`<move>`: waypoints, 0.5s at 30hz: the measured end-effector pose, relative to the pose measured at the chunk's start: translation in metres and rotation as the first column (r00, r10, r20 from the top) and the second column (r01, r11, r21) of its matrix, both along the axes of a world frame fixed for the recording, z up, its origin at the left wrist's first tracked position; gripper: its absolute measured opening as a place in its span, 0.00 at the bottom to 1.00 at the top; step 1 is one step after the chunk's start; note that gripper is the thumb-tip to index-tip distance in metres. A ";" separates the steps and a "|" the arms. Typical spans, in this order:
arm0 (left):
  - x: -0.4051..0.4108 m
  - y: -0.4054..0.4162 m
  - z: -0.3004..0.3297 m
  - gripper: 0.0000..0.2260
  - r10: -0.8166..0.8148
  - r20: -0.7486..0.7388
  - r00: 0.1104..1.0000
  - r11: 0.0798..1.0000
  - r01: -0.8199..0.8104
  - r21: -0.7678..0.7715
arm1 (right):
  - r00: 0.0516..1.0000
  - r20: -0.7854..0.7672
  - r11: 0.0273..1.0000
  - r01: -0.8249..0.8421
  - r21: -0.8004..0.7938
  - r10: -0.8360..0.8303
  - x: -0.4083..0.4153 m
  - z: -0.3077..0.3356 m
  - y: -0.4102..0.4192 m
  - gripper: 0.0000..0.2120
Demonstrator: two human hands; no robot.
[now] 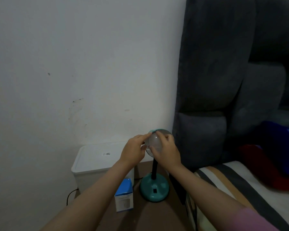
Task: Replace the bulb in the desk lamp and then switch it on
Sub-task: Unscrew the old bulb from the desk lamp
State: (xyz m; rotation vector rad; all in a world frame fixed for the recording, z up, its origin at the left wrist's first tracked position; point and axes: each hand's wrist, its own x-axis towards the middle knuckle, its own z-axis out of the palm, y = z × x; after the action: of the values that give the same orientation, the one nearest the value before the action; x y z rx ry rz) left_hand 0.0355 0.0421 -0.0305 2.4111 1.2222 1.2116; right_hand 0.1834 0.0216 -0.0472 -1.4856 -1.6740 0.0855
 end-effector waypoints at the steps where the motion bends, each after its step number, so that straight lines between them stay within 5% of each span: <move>1: 0.000 0.000 0.000 0.25 -0.005 0.013 1.000 1.000 0.005 0.005 | 1.000 0.011 1.000 0.000 0.006 0.000 0.000 -0.001 0.002 0.26; 15: -0.001 -0.001 0.003 0.25 -0.026 0.136 0.990 0.999 0.030 -0.023 | 0.903 0.393 0.983 -0.185 -0.010 0.175 0.025 0.006 0.010 0.27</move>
State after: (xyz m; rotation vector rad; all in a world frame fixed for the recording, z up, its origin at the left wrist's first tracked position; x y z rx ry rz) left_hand 0.0350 0.0408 -0.0274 2.2789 1.1531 1.3195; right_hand 0.2087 0.0315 -0.0416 -1.3866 -2.1254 -0.1461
